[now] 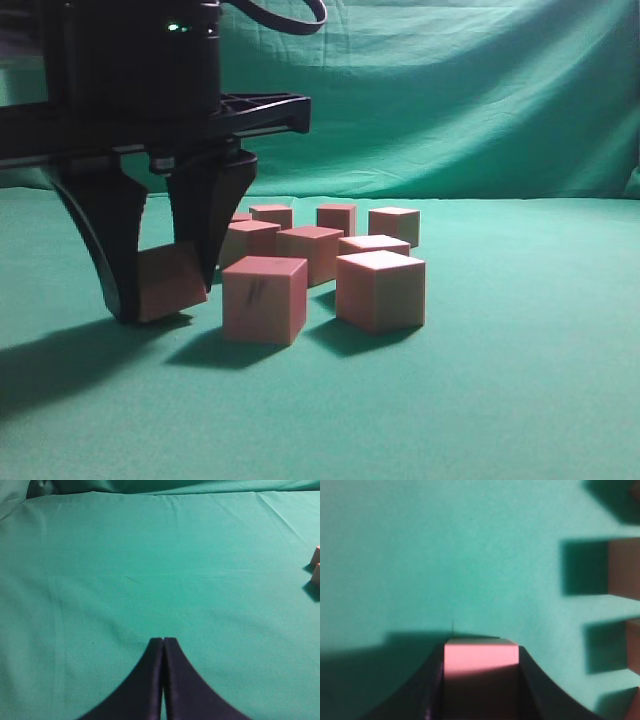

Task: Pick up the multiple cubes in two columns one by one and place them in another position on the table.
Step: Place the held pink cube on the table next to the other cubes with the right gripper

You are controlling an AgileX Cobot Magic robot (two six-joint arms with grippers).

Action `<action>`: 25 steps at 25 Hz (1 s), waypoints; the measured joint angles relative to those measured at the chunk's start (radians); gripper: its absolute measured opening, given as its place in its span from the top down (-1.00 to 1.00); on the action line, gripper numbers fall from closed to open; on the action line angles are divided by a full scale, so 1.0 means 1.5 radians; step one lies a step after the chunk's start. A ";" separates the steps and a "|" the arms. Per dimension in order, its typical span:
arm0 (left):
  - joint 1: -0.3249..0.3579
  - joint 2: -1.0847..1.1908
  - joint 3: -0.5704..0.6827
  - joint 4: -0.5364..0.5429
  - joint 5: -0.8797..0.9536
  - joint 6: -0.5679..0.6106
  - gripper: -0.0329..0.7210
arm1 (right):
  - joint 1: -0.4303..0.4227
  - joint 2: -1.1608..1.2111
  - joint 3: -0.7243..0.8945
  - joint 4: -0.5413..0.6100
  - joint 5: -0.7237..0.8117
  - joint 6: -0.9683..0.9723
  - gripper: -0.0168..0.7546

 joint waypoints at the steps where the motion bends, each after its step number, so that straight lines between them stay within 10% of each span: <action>1: 0.000 0.000 0.000 0.000 0.000 0.000 0.91 | 0.000 0.002 0.000 0.000 0.000 0.000 0.28; 9: 0.000 0.000 0.000 0.000 0.000 0.000 0.91 | -0.001 0.005 -0.001 0.000 -0.005 0.000 0.28; 16: 0.000 0.000 0.000 0.000 0.000 0.000 0.91 | -0.005 0.007 -0.003 -0.007 -0.019 -0.001 -0.60; 25: 0.000 0.000 0.000 0.000 0.000 0.000 0.91 | -0.005 -0.031 -0.070 -0.059 0.024 -0.016 -0.66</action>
